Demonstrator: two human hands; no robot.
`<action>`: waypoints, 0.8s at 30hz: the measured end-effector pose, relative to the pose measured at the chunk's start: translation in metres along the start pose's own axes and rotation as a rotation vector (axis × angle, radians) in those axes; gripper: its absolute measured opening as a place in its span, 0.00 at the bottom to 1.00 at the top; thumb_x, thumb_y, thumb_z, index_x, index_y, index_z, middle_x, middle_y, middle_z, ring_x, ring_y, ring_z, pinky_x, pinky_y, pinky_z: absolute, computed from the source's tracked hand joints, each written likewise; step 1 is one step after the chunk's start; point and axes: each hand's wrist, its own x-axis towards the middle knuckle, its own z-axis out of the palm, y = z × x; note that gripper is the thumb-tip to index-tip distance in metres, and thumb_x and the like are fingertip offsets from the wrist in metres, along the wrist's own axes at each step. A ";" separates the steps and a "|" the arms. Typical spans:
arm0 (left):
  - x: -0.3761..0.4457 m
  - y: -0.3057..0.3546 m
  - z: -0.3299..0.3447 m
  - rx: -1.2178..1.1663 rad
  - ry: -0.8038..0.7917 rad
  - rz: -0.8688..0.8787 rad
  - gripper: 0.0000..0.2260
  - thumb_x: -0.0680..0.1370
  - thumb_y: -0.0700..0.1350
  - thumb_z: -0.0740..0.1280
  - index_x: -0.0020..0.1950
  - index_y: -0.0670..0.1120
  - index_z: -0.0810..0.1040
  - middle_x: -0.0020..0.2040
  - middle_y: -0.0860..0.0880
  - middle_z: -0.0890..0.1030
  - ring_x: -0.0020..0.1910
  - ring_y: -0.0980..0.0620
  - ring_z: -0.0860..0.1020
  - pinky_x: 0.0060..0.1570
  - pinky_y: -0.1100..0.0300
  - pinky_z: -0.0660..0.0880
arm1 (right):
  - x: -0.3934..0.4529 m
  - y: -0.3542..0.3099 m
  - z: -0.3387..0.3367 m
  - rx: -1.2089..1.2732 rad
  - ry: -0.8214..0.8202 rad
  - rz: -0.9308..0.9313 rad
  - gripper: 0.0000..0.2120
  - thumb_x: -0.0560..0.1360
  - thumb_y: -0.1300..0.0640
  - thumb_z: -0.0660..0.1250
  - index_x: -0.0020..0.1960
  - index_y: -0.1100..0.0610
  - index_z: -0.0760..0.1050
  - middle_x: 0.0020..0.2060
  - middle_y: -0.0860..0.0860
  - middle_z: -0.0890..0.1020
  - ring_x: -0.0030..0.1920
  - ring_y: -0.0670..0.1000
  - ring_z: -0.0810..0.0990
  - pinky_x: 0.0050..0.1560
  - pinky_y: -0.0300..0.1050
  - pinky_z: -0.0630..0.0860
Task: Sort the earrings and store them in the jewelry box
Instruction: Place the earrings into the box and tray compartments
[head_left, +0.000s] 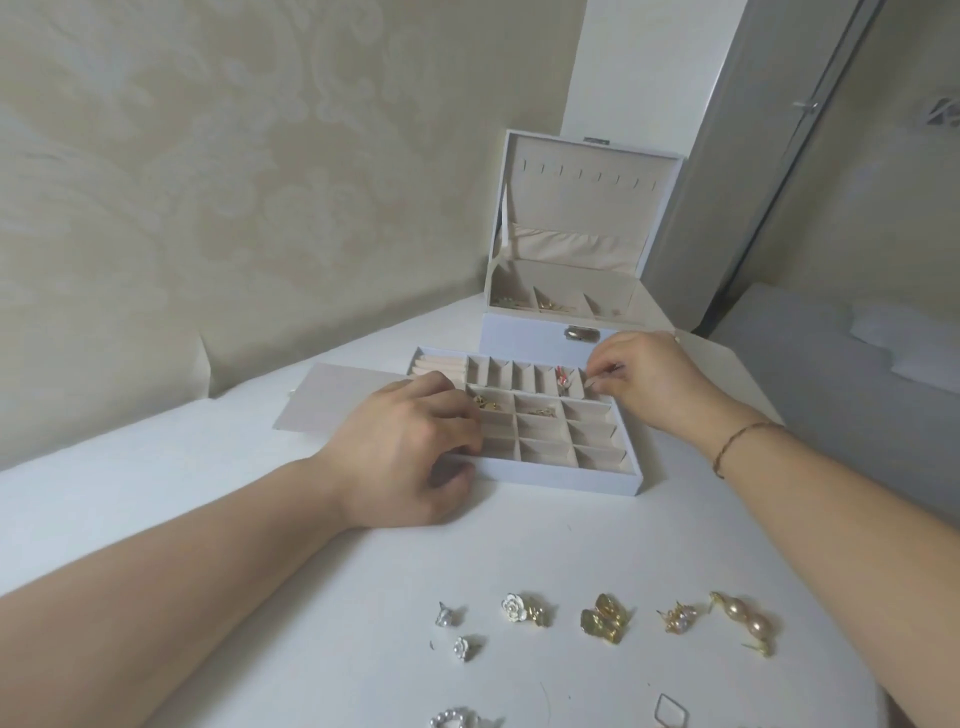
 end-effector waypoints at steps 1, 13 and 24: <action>0.000 0.000 0.000 0.000 0.001 0.000 0.08 0.69 0.51 0.65 0.42 0.49 0.80 0.47 0.53 0.80 0.47 0.47 0.75 0.45 0.56 0.74 | 0.001 0.001 0.002 -0.014 -0.006 -0.021 0.04 0.70 0.67 0.74 0.44 0.61 0.84 0.43 0.54 0.84 0.45 0.54 0.81 0.53 0.51 0.77; 0.000 0.001 0.001 0.008 0.003 -0.002 0.07 0.68 0.51 0.66 0.42 0.49 0.79 0.46 0.53 0.80 0.47 0.47 0.75 0.44 0.56 0.75 | -0.010 0.006 -0.004 0.304 0.023 0.197 0.21 0.77 0.74 0.57 0.47 0.52 0.80 0.45 0.51 0.84 0.45 0.44 0.83 0.52 0.25 0.73; 0.000 0.003 0.001 0.032 0.023 0.010 0.09 0.69 0.52 0.64 0.42 0.49 0.80 0.48 0.54 0.81 0.47 0.47 0.76 0.43 0.57 0.75 | -0.119 0.053 -0.090 0.080 0.075 0.422 0.19 0.76 0.67 0.64 0.44 0.43 0.80 0.43 0.46 0.83 0.42 0.45 0.78 0.44 0.40 0.71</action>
